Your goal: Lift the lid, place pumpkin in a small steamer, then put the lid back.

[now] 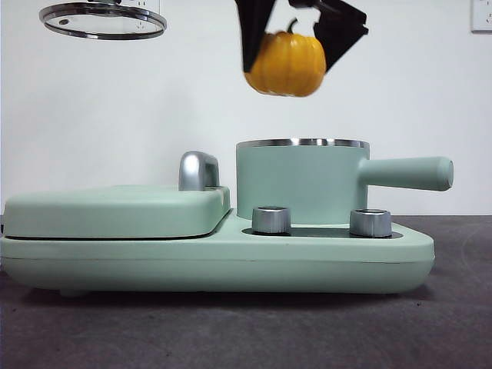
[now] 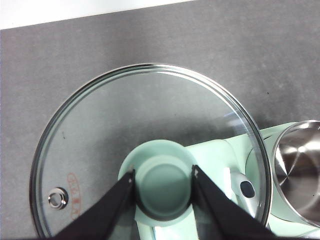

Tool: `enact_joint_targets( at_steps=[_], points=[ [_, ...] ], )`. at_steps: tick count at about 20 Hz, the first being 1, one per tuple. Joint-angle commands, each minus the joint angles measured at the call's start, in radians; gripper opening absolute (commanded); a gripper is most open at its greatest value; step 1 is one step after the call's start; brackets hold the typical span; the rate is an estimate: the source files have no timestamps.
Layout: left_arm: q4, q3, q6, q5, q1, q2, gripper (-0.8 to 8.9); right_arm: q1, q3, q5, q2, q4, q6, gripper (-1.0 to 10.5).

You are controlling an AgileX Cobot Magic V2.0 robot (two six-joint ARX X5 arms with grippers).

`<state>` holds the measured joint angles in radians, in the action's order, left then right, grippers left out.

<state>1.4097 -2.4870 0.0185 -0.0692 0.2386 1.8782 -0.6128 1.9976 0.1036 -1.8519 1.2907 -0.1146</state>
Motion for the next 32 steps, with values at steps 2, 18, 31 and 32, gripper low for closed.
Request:
enact_joint_targets(
  at_steps=[2,18,31,32],
  points=[
    [-0.018,-0.028,0.002,-0.001,0.003,0.003,0.15,0.047,0.138,0.0,-0.128,0.039,0.062,3.3],
    [-0.019,-0.028,0.001,-0.001,0.003,0.003,0.15,0.096,0.158,0.001,-0.392,0.039,0.095,3.3],
    [-0.018,-0.028,0.001,-0.001,-0.01,0.004,0.15,0.093,0.156,0.0,-0.398,0.029,0.074,5.3],
    [-0.018,-0.028,0.002,-0.001,-0.01,0.004,0.15,0.091,0.156,0.0,-0.398,0.027,0.074,5.3]
  ],
)
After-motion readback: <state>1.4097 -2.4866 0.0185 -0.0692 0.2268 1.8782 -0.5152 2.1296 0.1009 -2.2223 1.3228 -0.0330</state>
